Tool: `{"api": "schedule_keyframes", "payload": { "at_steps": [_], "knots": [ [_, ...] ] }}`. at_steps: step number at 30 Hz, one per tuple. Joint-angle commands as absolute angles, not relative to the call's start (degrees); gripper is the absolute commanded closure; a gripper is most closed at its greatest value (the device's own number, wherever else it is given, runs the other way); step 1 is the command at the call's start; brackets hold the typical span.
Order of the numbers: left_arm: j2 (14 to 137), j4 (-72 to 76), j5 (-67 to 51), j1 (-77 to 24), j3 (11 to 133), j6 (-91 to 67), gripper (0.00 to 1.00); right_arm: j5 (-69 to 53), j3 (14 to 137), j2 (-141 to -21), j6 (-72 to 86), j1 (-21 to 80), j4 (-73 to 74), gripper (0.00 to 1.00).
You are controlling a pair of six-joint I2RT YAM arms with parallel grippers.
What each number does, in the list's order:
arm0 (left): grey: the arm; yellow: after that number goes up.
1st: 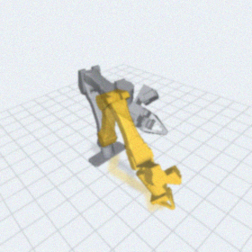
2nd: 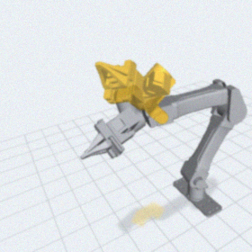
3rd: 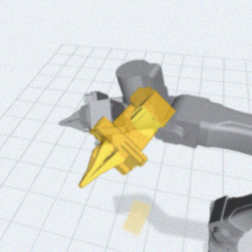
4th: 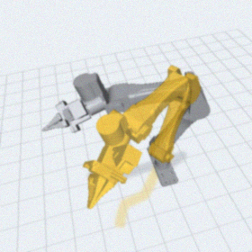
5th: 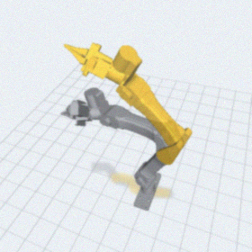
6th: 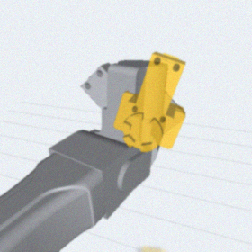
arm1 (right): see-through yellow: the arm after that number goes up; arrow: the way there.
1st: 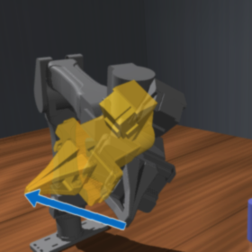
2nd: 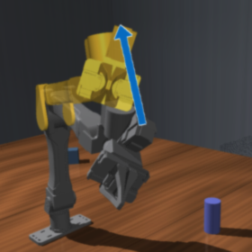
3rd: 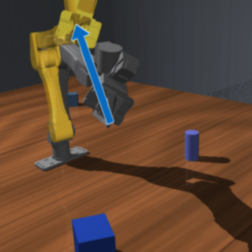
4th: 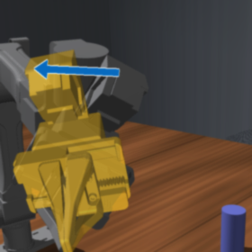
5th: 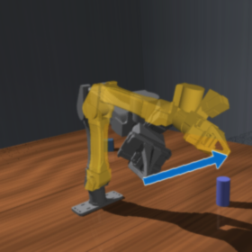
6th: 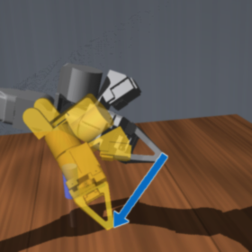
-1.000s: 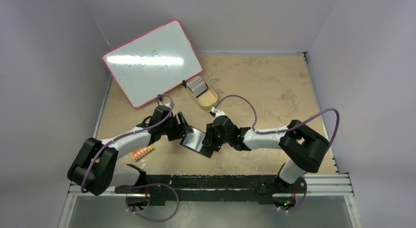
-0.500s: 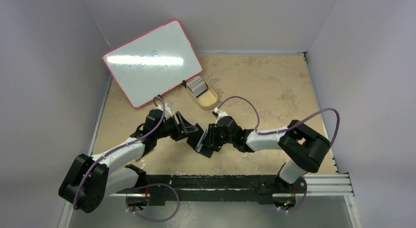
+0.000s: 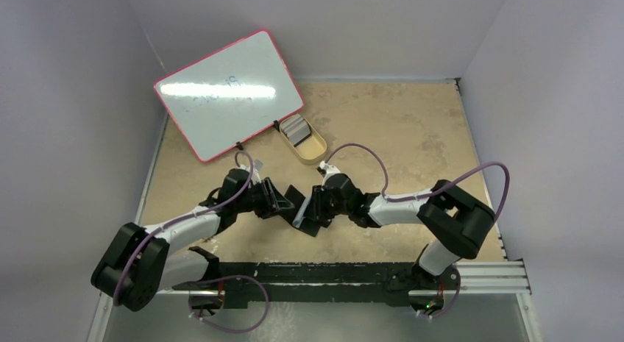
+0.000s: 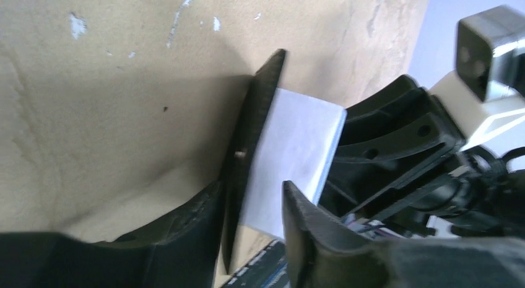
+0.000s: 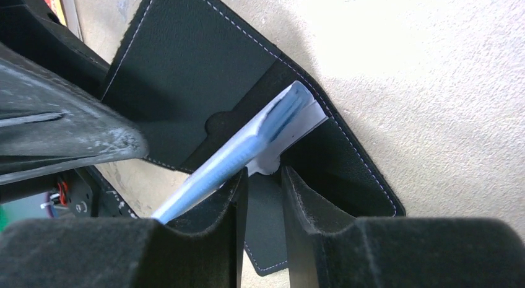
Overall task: Put the credit cards into the card holder
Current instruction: Turn over the card slot in the card holder.
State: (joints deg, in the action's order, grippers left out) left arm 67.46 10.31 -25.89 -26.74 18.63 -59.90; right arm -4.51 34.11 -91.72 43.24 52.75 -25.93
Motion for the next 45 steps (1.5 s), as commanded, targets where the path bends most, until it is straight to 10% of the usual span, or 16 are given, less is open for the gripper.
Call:
{"api": "schedule_keyframes", "payload": {
  "at_steps": [1,12,24,45],
  "knots": [
    [64.4,7.8,-22.1,-27.3,20.4,-58.0,0.73,-3.3,39.3,-92.1,39.1,52.2,-18.7,0.72],
    [52.7,16.7,-8.6,-29.1,8.2,-73.4,0.96,-5.6,47.2,-94.2,34.4,49.7,-14.3,0.72],
    [50.8,13.6,-7.8,-31.1,9.7,-70.5,0.50,-9.1,48.2,-98.3,35.0,49.7,-16.0,0.72],
    [54.6,14.5,-9.7,-31.1,12.5,-64.7,0.49,-9.5,47.6,-99.6,35.0,49.7,-16.3,0.73]
  ]
}}
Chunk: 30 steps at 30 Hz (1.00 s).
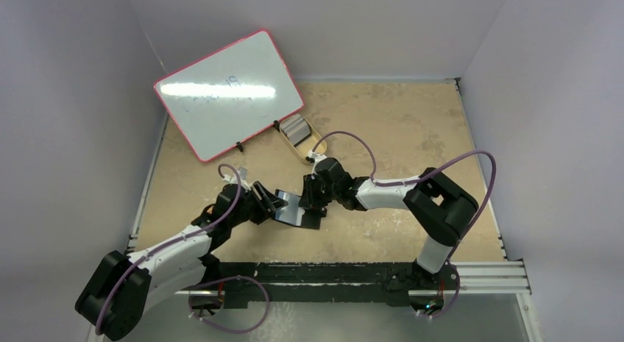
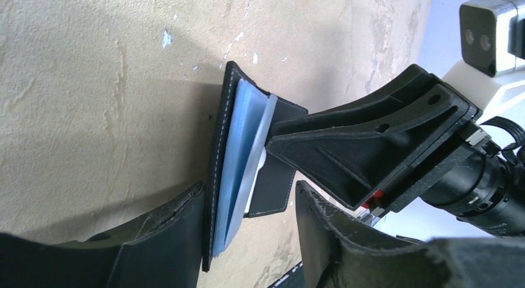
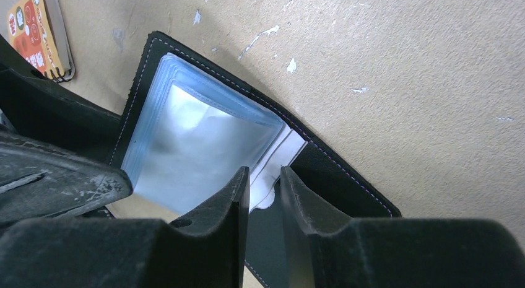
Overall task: Put the credit cards into the card holder
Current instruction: Turn over the card slot in the card holder.
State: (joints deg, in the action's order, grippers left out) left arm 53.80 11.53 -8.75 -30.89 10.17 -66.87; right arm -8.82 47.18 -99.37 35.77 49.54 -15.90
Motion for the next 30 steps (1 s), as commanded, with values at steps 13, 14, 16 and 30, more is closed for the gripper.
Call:
{"api": "schedule_keyframes", "payload": {
  "at_steps": [13,14,16,30],
  "knots": [
    [54.7,19.3,-11.8,-31.1,12.1,-65.2,0.73,-8.4,45.6,-98.5,35.1,49.0,-17.3,0.73],
    [54.7,19.8,-11.9,-31.1,11.9,-65.3,0.76,-8.4,45.5,-98.3,35.1,49.0,-17.3,0.73],
    [54.7,19.8,-11.7,-31.1,11.5,-65.4,0.78,-8.3,45.1,-98.0,35.3,49.0,-17.5,0.73],
    [56.6,18.8,-10.7,-31.1,11.3,-63.8,0.76,-8.2,44.4,-97.1,35.8,48.9,-17.8,0.73]
  ]
}}
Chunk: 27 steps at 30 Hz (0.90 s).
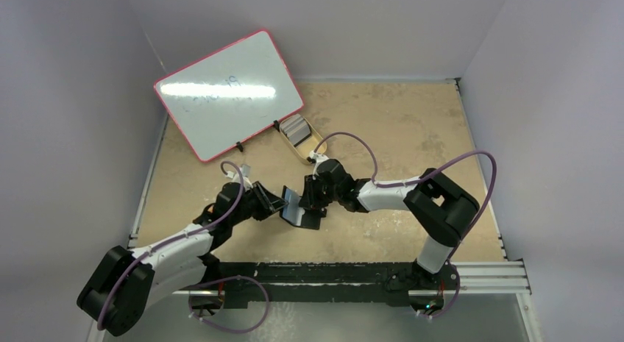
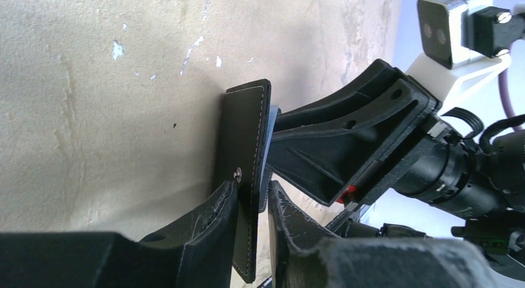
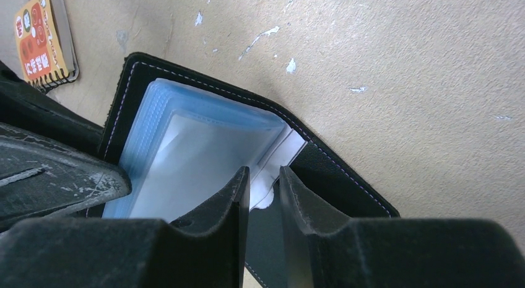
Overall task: Put the credit cards into the card holder
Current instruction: Turn over the card slot in the card holder.
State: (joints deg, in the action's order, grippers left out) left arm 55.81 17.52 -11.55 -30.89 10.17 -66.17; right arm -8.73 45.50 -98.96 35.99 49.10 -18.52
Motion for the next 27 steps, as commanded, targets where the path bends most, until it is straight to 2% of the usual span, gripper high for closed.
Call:
{"api": "schedule_keyframes", "payload": {
  "at_steps": [1,3,9,11,13,15,17,22,27],
  "knots": [
    [57.2,18.6,-10.9,-31.1,11.4,-63.6,0.74,-8.2,44.4,-97.0,35.8,48.8,-17.8,0.73],
    [58.1,18.7,-11.1,-31.1,11.9,-63.1,0.74,-8.3,44.2,-97.0,35.8,48.8,-17.9,0.73],
    [58.5,19.8,-11.9,-31.1,12.9,-62.9,0.88,-8.5,44.3,-96.6,35.9,48.9,-17.9,0.73],
    [57.5,19.6,-12.1,-31.1,12.9,-62.9,0.87,-8.5,44.5,-96.4,35.9,48.8,-17.8,0.73],
    [55.8,18.9,-11.8,-31.1,12.9,-62.9,0.78,-8.5,44.7,-96.2,36.0,48.8,-17.9,0.73],
    [54.4,18.1,-11.4,-31.1,12.9,-62.9,0.74,-8.4,44.6,-96.2,36.1,48.8,-18.0,0.73],
    [53.4,17.7,-11.2,-31.1,12.7,-62.9,0.75,-8.4,44.5,-96.2,36.1,48.8,-18.1,0.73],
    [53.8,18.9,-11.8,-31.1,12.2,-63.2,0.85,-8.7,43.9,-96.1,36.1,48.7,-18.4,0.73],
    [54.9,18.0,-11.4,-31.1,12.5,-62.6,0.79,-8.7,43.4,-95.6,36.2,48.8,-18.6,0.72]
  ]
}}
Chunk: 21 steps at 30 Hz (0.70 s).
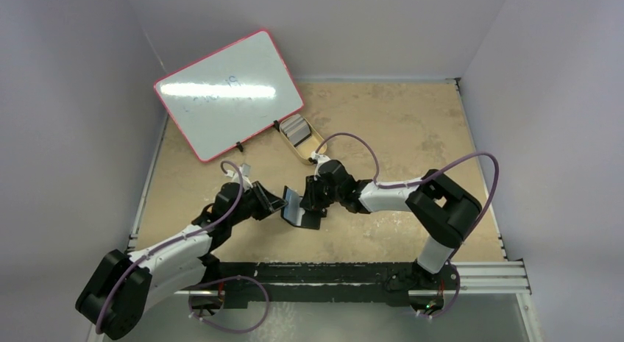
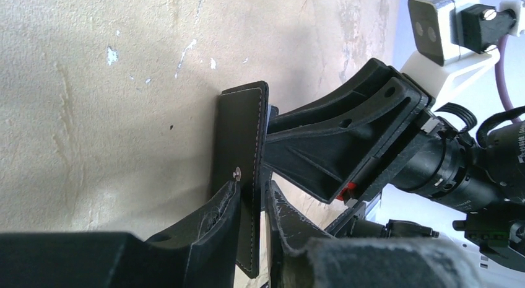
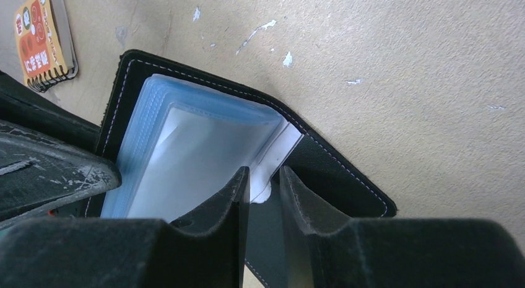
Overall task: Put the credit cards into the card holder
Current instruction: Turn over the card slot in the card holder.
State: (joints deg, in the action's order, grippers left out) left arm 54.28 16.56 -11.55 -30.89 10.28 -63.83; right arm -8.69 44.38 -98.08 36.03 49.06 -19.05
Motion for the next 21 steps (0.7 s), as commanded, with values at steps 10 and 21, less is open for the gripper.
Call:
{"api": "schedule_keyframes", "payload": {
  "at_steps": [10,21],
  "knots": [
    [56.8,15.1,-10.7,-31.1,14.5,-60.2,0.88,-9.2,43.7,-95.5,36.3,48.8,-18.6,0.72],
    [49.5,2.1,-3.6,-31.2,20.1,-55.7,1.00,-8.3,48.8,-88.9,46.8,48.8,-11.8,0.50]
  ]
}}
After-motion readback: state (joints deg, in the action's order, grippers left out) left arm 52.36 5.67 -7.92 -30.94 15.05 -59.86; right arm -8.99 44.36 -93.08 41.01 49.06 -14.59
